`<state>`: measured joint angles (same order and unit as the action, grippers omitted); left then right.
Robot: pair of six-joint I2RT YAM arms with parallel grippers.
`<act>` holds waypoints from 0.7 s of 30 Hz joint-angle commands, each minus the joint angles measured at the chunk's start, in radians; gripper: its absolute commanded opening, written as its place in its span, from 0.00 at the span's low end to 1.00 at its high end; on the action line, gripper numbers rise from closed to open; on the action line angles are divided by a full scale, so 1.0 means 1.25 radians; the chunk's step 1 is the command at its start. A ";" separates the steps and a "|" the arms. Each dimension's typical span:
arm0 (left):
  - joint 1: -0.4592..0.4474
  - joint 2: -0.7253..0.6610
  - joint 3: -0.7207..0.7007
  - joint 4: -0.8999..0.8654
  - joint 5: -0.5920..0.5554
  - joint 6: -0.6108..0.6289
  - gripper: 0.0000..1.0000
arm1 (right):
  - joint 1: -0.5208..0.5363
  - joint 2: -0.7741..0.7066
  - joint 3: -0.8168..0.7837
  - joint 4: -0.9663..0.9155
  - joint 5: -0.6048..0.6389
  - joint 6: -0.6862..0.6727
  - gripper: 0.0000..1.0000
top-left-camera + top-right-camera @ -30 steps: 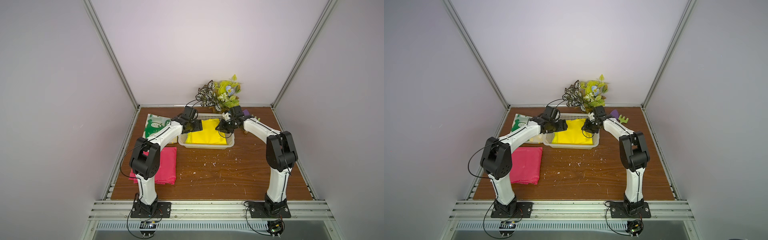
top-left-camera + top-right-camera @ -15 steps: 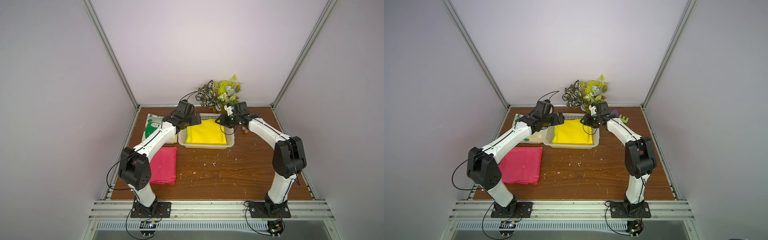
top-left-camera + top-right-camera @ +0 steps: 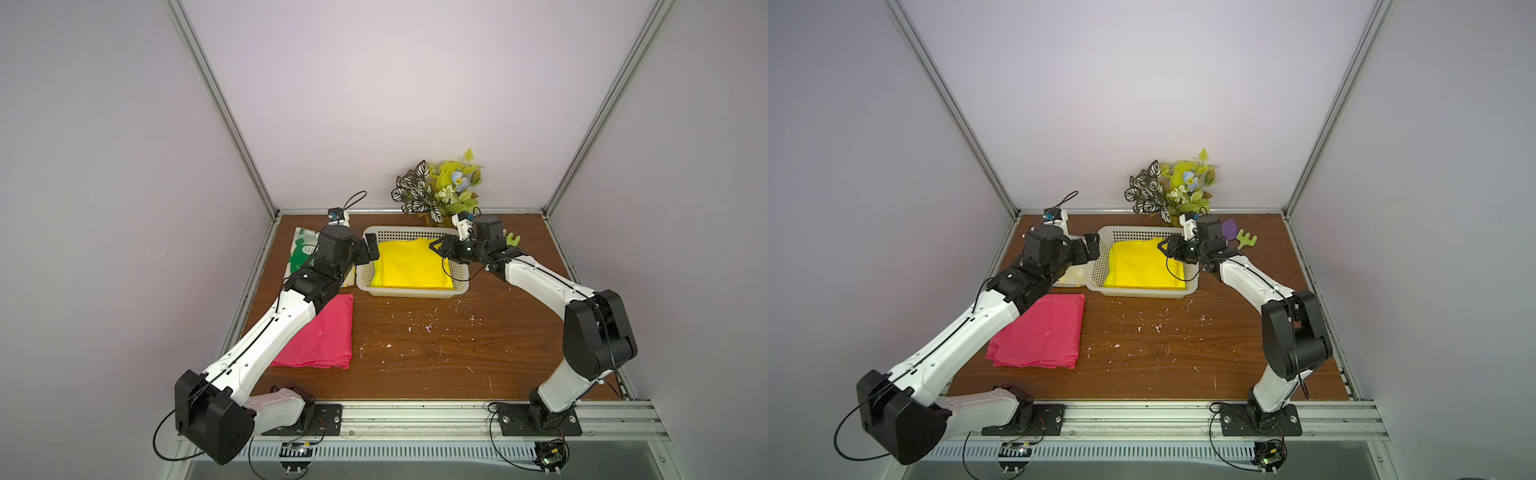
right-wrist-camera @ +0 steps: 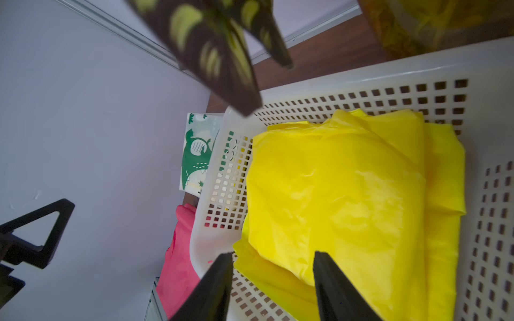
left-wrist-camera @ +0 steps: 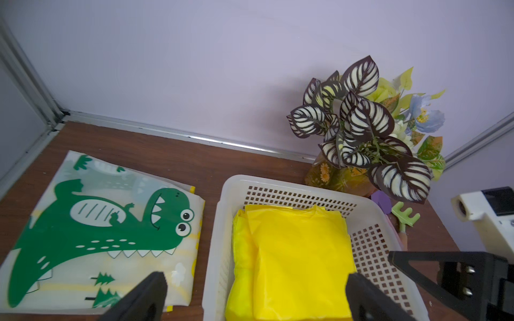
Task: Put the folded raincoat in the basket
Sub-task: Place the raincoat in the basket.
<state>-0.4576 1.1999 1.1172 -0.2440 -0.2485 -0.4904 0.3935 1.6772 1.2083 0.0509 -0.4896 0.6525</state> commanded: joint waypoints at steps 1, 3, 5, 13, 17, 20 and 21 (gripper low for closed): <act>0.008 -0.084 -0.022 -0.059 -0.107 0.020 0.99 | 0.057 -0.038 0.006 0.116 -0.039 0.017 0.54; 0.008 -0.148 -0.057 -0.082 -0.135 0.012 0.99 | 0.104 -0.038 0.010 0.119 -0.004 0.011 0.54; 0.008 -0.213 -0.078 -0.122 -0.159 -0.003 1.00 | 0.149 -0.033 0.020 0.122 0.042 0.018 0.55; 0.008 -0.471 -0.123 -0.275 -0.172 -0.111 0.99 | 0.321 -0.039 0.047 0.078 0.345 0.130 0.59; 0.008 -0.562 -0.138 -0.340 -0.158 -0.125 0.99 | 0.378 -0.009 0.059 0.066 0.372 0.149 0.58; 0.008 -0.585 -0.131 -0.403 -0.127 -0.107 0.99 | 0.427 0.007 0.058 0.066 0.395 0.144 0.59; 0.008 -0.592 -0.133 -0.420 -0.125 -0.107 0.99 | 0.440 0.015 0.065 0.050 0.400 0.156 0.59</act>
<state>-0.4576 0.4667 0.9615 -0.6529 -0.4320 -0.6216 0.8982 1.6726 1.2438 0.1234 -0.0586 0.8131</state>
